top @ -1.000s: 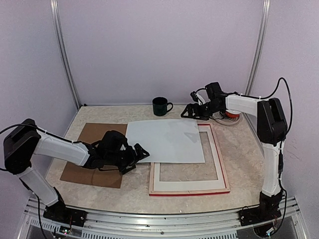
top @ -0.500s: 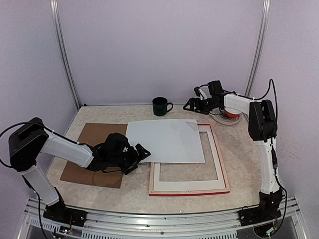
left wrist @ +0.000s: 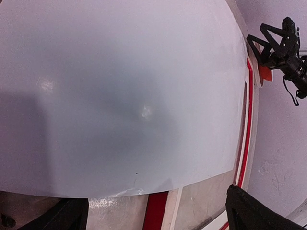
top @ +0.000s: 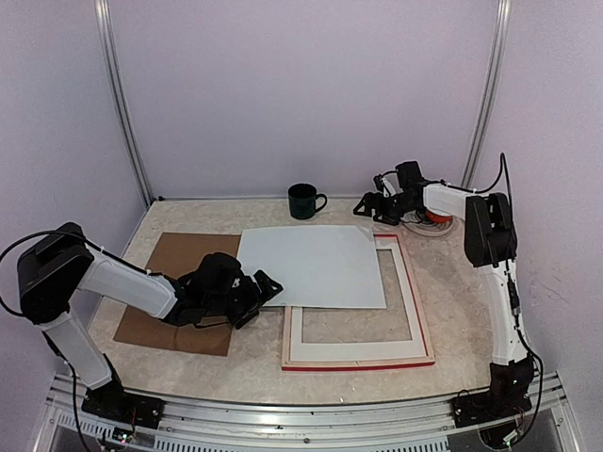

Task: Put the photo into the frame
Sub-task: Adjust the photo on the mat board.

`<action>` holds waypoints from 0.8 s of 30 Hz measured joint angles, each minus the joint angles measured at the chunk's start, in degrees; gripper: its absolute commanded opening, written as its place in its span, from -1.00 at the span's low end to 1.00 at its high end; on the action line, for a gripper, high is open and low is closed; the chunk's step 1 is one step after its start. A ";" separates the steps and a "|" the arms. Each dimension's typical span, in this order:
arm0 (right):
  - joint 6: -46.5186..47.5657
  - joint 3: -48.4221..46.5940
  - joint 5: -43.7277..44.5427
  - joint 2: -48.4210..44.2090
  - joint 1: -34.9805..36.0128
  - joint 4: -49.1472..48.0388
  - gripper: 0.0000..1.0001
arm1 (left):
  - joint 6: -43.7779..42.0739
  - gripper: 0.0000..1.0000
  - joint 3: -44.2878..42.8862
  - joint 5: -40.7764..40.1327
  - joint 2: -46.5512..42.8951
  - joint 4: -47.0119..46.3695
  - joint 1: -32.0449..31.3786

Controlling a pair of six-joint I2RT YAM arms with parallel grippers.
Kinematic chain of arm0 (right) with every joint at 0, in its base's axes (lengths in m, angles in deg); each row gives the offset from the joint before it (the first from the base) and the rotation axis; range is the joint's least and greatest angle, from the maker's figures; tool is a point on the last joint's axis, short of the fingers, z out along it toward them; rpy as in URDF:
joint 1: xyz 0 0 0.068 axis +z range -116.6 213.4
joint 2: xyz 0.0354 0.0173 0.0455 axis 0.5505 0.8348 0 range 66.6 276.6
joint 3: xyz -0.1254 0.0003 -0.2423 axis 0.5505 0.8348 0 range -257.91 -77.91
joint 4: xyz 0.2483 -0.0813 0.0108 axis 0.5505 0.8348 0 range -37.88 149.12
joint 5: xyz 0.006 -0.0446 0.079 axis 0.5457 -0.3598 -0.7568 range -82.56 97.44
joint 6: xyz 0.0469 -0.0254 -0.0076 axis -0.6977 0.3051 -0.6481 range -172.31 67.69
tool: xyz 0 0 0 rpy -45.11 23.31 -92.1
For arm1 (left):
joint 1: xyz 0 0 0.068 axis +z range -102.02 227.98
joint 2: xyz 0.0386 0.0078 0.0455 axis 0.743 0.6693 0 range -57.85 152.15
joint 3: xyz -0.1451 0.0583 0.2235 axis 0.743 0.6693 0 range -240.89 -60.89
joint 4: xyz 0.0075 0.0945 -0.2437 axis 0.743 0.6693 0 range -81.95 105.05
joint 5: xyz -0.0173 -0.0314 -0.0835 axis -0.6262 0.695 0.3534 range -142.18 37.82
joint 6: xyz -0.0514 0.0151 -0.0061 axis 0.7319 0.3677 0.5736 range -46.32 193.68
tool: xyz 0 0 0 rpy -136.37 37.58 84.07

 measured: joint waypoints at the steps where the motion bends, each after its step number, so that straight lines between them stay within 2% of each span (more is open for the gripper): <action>1: 0.00 -0.79 -0.20 0.46 0.00 0.09 0.82 | 0.00 0.97 0.00 -0.04 0.00 0.00 0.00; 5: -0.02 -3.87 -1.77 2.60 0.00 1.14 0.79 | -0.02 0.97 0.22 -0.20 -0.02 -0.26 0.00; 14: 0.26 -4.00 -2.47 3.69 -0.07 3.58 0.76 | -0.02 0.96 0.87 -1.29 -0.35 -0.79 0.02; 24: 0.20 -1.84 -9.62 3.17 -0.15 1.09 0.69 | -0.35 0.95 1.79 -3.52 -1.73 0.35 0.46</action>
